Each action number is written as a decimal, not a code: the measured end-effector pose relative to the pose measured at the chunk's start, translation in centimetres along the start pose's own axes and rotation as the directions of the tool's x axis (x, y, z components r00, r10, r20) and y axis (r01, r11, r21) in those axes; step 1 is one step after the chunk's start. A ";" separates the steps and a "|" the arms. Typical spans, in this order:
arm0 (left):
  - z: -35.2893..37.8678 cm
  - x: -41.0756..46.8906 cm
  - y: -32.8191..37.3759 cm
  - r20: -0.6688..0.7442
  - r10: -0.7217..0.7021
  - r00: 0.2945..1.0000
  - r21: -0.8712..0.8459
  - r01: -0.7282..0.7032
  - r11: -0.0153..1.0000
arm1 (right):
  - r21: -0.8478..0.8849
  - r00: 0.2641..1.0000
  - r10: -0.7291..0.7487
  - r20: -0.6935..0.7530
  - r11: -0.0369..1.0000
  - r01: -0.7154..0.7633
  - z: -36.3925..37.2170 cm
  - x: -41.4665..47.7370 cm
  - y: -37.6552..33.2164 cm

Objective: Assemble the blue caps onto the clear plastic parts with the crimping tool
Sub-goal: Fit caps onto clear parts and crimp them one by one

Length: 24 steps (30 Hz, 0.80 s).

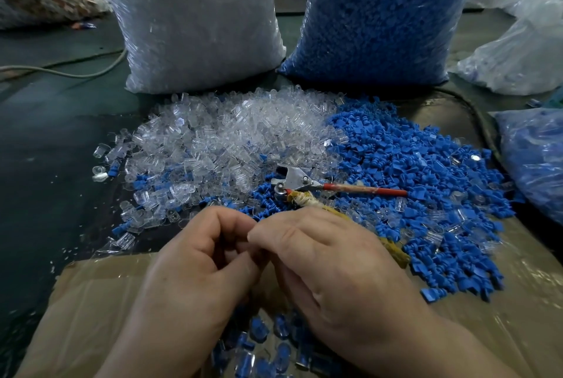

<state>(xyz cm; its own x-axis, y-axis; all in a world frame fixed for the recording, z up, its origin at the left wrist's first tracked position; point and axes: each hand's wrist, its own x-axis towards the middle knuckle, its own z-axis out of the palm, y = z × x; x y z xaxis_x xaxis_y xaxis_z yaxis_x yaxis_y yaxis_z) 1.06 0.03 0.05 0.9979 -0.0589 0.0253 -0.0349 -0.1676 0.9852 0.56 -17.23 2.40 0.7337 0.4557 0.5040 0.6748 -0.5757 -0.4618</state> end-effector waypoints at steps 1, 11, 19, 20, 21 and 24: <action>0.0 0.0 0.0 -0.007 -0.004 1.000 0.014 0.004 1.000 | 0.008 1.000 -0.004 0.004 1.000 0.004 0.0 0.0 0.0; -0.4 0.7 0.4 -0.042 -0.167 0.985 -0.219 0.154 0.964 | -0.603 0.745 0.658 0.110 0.640 -0.476 -2.5 -0.1 4.1; -0.5 0.9 0.5 -0.057 -0.180 0.982 -0.297 0.155 0.942 | -0.622 0.781 0.611 0.128 0.663 -0.417 -2.4 0.5 4.9; -0.5 0.8 0.3 -0.058 -0.179 0.982 -0.282 0.156 0.947 | -0.621 0.788 0.603 0.122 0.666 -0.414 -2.3 0.6 4.9; -0.5 0.9 0.2 -0.059 -0.182 0.982 -0.276 0.159 0.948 | -0.616 0.796 0.594 0.116 0.672 -0.411 -2.3 0.7 4.9; -0.5 0.8 0.2 -0.062 -0.168 0.984 -0.273 0.145 0.951 | -0.576 0.814 0.572 0.103 0.701 -0.420 -2.3 0.9 4.8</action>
<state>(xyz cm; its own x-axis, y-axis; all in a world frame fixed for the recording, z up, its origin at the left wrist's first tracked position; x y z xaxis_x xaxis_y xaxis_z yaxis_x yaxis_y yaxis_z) 1.90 0.43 0.35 0.9910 0.0314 -0.1304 0.1266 0.1008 0.9868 4.27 -21.14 2.32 0.9913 0.1109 0.0708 0.1186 -0.9863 -0.1147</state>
